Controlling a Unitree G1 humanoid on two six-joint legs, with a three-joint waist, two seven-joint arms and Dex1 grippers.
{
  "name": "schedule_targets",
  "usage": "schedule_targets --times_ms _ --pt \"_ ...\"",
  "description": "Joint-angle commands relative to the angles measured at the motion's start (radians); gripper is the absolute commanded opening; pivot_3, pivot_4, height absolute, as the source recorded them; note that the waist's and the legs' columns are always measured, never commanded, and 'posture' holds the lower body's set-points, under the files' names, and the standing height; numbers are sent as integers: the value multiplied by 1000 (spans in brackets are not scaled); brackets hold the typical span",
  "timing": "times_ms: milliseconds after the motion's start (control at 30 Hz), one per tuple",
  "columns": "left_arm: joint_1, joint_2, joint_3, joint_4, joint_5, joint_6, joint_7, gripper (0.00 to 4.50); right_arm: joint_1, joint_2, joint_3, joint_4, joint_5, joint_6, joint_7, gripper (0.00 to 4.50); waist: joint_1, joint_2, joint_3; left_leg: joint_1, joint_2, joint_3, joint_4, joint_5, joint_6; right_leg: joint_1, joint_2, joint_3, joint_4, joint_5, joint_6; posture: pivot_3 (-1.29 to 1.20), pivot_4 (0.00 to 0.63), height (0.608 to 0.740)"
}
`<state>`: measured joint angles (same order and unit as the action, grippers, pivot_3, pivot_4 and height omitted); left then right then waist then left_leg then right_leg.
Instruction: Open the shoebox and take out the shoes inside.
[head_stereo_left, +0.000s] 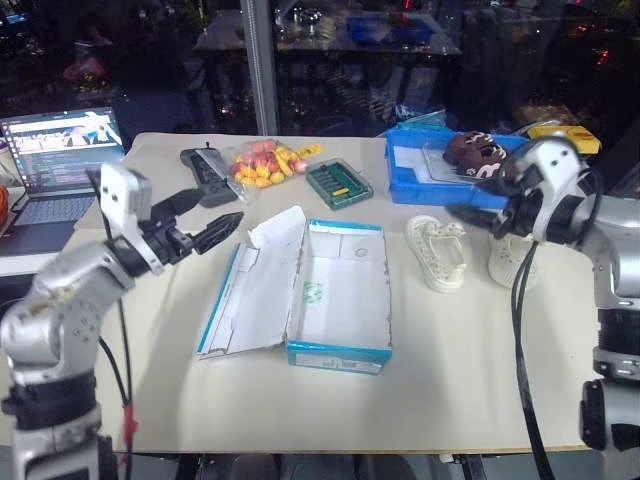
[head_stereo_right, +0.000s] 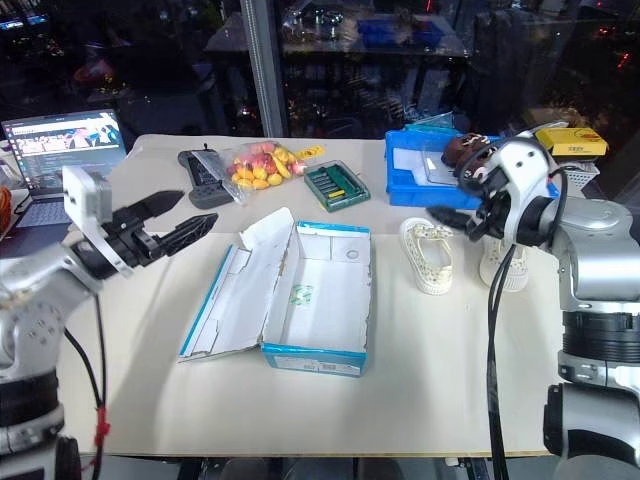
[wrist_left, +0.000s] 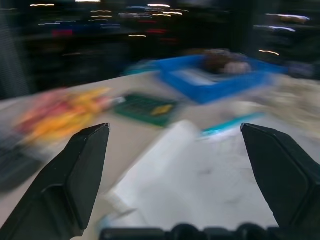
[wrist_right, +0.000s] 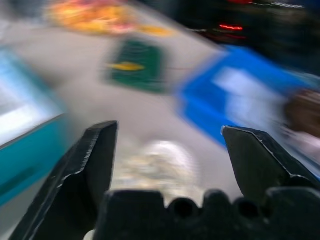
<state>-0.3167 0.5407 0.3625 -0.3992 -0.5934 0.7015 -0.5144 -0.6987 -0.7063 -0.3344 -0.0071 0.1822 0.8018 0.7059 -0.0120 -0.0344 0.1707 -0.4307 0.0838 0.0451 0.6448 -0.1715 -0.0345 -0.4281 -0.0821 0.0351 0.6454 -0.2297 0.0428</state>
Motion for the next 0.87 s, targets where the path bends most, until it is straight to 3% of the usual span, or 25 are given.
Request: schedule_targets --times_ms 33,200,400,533,667,867 --pt "13 -50 23 -107 24 -31 134 4500 81 121 -160 -213 49 174 -203 3932 3 0 0 0 0 0 0 0 0 0 0 0 0 0 0 0 150 739" --pt "121 -87 -8 -89 160 -133 214 4500 276 295 -193 -392 86 84 -297 3932 1 0 -1 6 -1 0 -2 0 0 5 0 2 -1 0 0 0 150 739" --pt "403 -166 -46 -130 293 -295 249 4500 505 403 -219 -413 101 -117 -344 3932 -7 0 -3 7 0 1 -3 -1 0 6 2 4 -3 -1 0 0 150 739" --pt "544 -261 -16 -3 316 -413 278 4500 664 503 -63 -542 31 -176 -423 3932 -8 4 -5 8 1 1 -3 -1 0 5 3 5 -2 -2 -2 0 150 739" --pt "624 -300 -54 71 360 -495 269 4500 839 534 64 -474 -52 -352 -421 3932 -8 3 -8 9 1 1 -3 -2 -1 5 4 6 -2 -10 -3 0 150 739" --pt "655 -349 -74 108 371 -532 295 4500 919 571 134 -404 -102 -463 -480 3932 -8 5 -19 10 1 2 -3 -6 -8 6 3 8 -4 -11 -3 0 150 739"
